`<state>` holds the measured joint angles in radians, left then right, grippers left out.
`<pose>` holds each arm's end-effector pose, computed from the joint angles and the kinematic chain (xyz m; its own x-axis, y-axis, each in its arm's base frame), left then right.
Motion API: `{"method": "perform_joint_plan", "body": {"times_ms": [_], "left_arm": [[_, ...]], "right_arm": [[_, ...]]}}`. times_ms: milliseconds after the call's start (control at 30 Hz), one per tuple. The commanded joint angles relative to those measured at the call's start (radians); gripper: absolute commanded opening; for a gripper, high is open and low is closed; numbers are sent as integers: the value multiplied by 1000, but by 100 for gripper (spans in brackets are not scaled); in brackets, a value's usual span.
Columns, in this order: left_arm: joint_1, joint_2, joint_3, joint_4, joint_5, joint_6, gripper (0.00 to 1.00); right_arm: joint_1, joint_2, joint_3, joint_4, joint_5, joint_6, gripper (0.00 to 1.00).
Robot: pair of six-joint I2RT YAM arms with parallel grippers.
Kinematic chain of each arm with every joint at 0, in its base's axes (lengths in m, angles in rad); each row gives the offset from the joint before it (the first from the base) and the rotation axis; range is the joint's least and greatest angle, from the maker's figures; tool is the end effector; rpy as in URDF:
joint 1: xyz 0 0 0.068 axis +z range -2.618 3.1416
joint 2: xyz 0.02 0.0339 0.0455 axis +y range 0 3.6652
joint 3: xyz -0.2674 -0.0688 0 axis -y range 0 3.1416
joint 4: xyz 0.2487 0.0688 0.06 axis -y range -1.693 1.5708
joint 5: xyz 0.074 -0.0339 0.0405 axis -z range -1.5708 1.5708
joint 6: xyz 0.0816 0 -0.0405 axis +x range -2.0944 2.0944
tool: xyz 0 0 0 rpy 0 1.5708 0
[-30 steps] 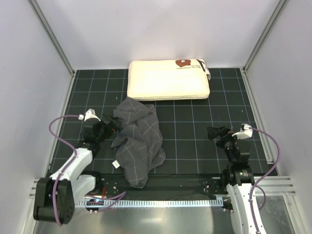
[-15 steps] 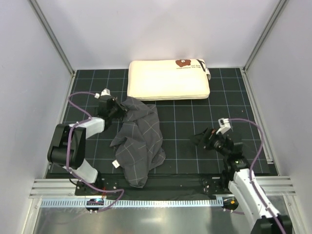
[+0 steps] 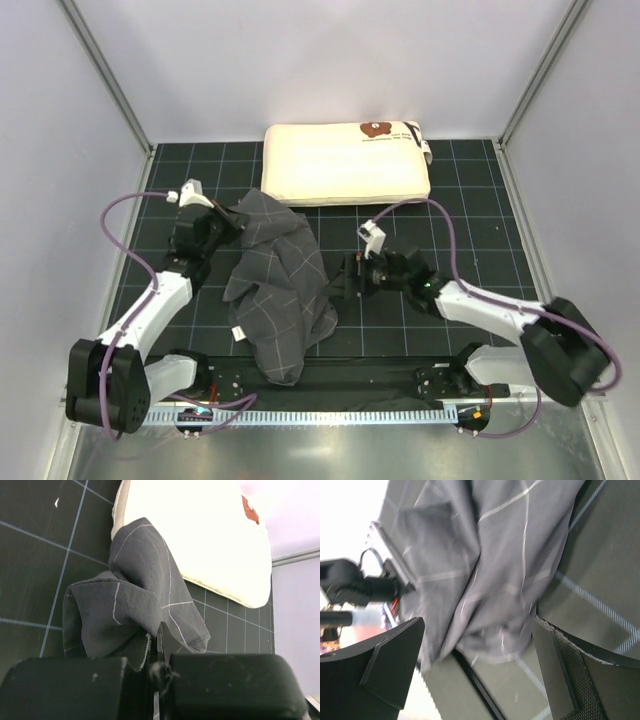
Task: Put the pillow into the pillowcase
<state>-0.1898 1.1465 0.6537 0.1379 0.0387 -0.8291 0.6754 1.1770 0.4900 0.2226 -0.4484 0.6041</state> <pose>0.2972 -0.0603 0.2383 -0.3958 -0.6742 -0.6235 -0.1002 0.7066 -0.7005 0.1961 0.2024 0.1830 -0.7795 0.0314 -0.6256 -0.5141 0.5384 0.6677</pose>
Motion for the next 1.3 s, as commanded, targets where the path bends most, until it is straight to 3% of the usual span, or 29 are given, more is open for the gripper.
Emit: {"method": "perform_joint_plan", "body": {"times_ms": [0, 233, 333, 467, 533, 767, 867, 1000, 1167, 1200, 1233, 1267], "left_arm": [[-3, -45, 17, -81, -13, 15, 0], [-2, -128, 96, -204, 6, 13, 0], [-3, -163, 150, -271, 13, 19, 0], [-2, -221, 225, -362, 33, 39, 1], [-2, -269, 293, -424, 30, 68, 0], [-3, -445, 513, -731, -108, 145, 4], [-3, -524, 590, -781, -170, 154, 14], [-3, -626, 659, -836, -281, 180, 20], [-3, -711, 611, -825, -336, 188, 20], [-3, -720, 591, -816, -348, 188, 22], [-3, -719, 572, -807, -352, 186, 41], [-3, -716, 533, -805, -352, 182, 51]], "right_arm": [[30, 163, 113, 84, 112, 11, 97], [38, 421, 264, 184, 68, 57, 89], [44, 486, 309, 181, 28, 57, 65], [43, 442, 317, 207, -16, 53, 5], [43, 320, 305, 173, 16, 28, 4], [41, -147, 374, -276, 186, -115, 4], [41, -310, 453, -445, 263, -141, 4], [41, -436, 611, -644, 315, -179, 4], [41, -476, 690, -746, 321, -182, 4], [41, -471, 691, -758, 321, -184, 4], [41, -452, 688, -781, 330, -185, 4], [41, -442, 684, -792, 341, -187, 4]]}}
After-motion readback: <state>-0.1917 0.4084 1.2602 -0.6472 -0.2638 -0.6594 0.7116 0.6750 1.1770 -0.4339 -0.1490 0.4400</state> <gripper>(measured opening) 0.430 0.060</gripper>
